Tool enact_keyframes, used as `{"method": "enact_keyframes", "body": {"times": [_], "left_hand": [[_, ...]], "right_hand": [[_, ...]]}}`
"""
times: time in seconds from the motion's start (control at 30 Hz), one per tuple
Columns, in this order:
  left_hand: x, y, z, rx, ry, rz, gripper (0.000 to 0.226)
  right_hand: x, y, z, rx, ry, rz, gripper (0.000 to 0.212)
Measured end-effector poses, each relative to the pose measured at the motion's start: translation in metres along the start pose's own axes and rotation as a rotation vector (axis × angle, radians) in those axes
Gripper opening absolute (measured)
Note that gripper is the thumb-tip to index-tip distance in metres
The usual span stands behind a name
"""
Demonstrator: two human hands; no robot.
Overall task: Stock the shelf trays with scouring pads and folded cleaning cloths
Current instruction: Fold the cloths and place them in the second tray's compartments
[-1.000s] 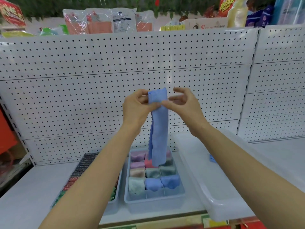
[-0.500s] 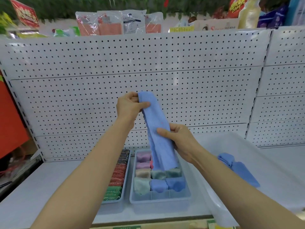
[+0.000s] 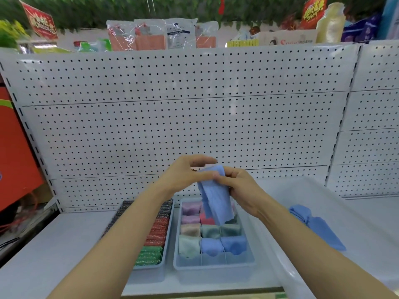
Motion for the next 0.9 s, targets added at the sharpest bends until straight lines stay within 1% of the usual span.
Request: {"method": "enact_keyframes", "body": {"times": [0.03, 0.1, 0.23, 0.3, 0.37, 0.43, 0.5, 0.53, 0.6, 0.7, 0.77, 0.83, 0.9], "left_hand": [[0.002, 0.001, 0.001, 0.016, 0.001, 0.031, 0.034], [0.003, 0.000, 0.002, 0.035, -0.029, 0.031, 0.034], [-0.001, -0.004, -0.002, 0.052, -0.093, -0.036, 0.028], [-0.004, -0.004, -0.008, 0.055, -0.071, -0.038, 0.023], [-0.007, -0.004, -0.016, 0.055, -0.030, -0.032, 0.021], [-0.010, -0.005, -0.024, 0.054, -0.004, -0.013, 0.020], [-0.012, -0.005, -0.029, 0.054, -0.006, -0.002, 0.018], [-0.012, -0.005, -0.031, 0.052, -0.007, -0.005, 0.018], [-0.013, -0.006, -0.032, 0.049, 0.003, -0.034, 0.015], [-0.015, -0.005, -0.029, 0.044, 0.036, -0.107, 0.012], [-0.016, -0.004, -0.023, 0.016, 0.066, -0.158, 0.014], [-0.016, -0.002, -0.014, -0.053, 0.097, -0.181, 0.025], [-0.015, 0.003, -0.001, -0.220, 0.202, -0.120, 0.043]], "right_hand": [[-0.001, 0.001, 0.001, -0.015, 0.004, 0.016, 0.023], [-0.004, 0.000, 0.002, -0.036, 0.031, 0.000, 0.022], [-0.008, -0.003, 0.003, -0.022, 0.007, -0.131, 0.015], [-0.009, -0.003, 0.002, -0.022, -0.006, -0.173, 0.017], [-0.009, -0.003, 0.000, -0.039, 0.028, -0.210, 0.025], [-0.010, -0.003, -0.003, -0.060, 0.063, -0.215, 0.044], [-0.009, -0.003, -0.005, -0.054, 0.053, -0.143, 0.061], [-0.008, -0.003, -0.005, -0.046, 0.055, -0.094, 0.063], [-0.004, -0.001, -0.007, -0.039, 0.072, -0.044, 0.054], [0.003, 0.003, -0.007, -0.023, 0.008, -0.055, 0.031], [0.006, 0.004, -0.008, 0.014, -0.037, -0.048, 0.025], [0.009, 0.004, -0.010, 0.041, -0.052, -0.044, 0.021], [0.011, 0.003, -0.013, 0.062, -0.109, -0.068, 0.018]]}}
Point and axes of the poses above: each hand's wrist, its own y-axis away from the middle knuckle, its own x-axis out of the palm, z = x × y, the point moved 1 cm from there along -y, towards the middle knuckle, and after that the axes turned 13 degrees about y, right-handed, at the moved point
